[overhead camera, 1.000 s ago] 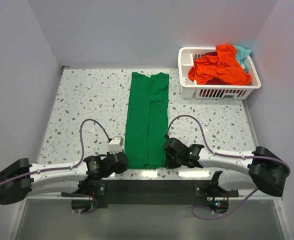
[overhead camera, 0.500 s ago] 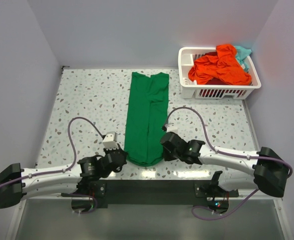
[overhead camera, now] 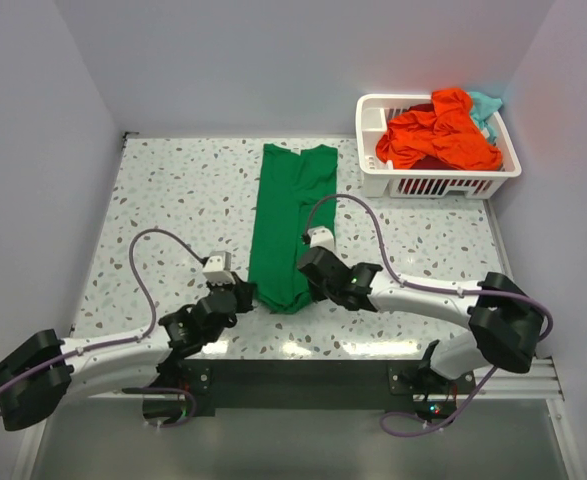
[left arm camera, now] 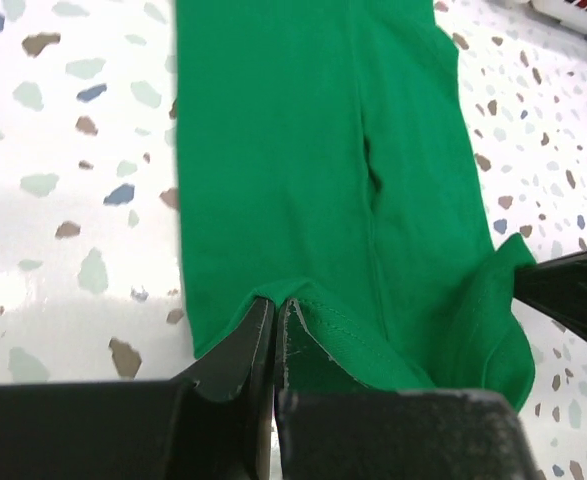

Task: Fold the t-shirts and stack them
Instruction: Fold the tshirt

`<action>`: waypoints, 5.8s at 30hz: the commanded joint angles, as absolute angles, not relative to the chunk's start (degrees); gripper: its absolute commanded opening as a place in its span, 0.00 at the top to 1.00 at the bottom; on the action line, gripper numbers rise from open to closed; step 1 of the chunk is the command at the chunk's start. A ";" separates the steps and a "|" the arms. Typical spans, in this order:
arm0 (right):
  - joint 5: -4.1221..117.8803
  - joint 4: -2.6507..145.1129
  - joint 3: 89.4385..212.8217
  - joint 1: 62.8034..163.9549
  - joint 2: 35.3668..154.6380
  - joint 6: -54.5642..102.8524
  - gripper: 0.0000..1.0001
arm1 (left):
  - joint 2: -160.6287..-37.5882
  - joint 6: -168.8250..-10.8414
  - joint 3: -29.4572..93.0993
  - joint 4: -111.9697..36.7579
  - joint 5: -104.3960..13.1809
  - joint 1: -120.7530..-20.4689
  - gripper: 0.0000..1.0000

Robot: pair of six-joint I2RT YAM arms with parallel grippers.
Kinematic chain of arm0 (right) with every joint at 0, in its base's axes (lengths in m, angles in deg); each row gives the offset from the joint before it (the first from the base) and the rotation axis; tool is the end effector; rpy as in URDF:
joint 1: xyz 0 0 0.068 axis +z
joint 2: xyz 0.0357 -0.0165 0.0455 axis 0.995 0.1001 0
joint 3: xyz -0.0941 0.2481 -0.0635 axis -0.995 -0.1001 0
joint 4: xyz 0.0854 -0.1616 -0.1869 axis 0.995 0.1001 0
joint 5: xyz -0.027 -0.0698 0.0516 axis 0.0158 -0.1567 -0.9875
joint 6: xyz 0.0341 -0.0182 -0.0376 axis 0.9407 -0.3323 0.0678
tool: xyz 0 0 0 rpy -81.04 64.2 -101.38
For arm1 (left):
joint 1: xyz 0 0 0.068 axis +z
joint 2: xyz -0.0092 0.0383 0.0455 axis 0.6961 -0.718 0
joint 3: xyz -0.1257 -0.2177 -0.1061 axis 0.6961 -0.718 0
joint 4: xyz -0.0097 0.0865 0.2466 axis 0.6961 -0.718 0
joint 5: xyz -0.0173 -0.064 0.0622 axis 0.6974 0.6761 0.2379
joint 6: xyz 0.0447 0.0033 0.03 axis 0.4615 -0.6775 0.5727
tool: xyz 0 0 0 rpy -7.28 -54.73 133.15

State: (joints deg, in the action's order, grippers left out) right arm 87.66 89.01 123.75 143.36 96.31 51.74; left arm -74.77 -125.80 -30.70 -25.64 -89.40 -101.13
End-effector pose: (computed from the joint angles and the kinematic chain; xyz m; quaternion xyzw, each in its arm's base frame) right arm 0.1590 0.2385 0.2026 -0.1354 0.9200 0.0992 0.3540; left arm 0.1094 -0.1305 0.1545 -0.0910 0.8238 -0.2322 0.5090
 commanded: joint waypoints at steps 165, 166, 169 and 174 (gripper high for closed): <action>76.47 70.02 119.71 121.08 111.39 45.63 1.00 | -118.01 -106.82 -13.01 -7.10 -58.09 -70.30 0.61; 76.73 70.11 119.70 121.17 111.31 45.63 1.00 | -118.18 -106.99 -13.54 -7.10 -58.09 -70.48 0.61; 76.91 70.11 119.62 121.08 111.13 45.54 1.00 | -118.45 -107.70 -14.24 -6.75 -58.00 -70.83 0.61; 76.91 70.11 119.62 121.08 111.04 45.63 1.00 | -118.54 -108.22 -14.95 -7.28 -57.74 -72.15 0.66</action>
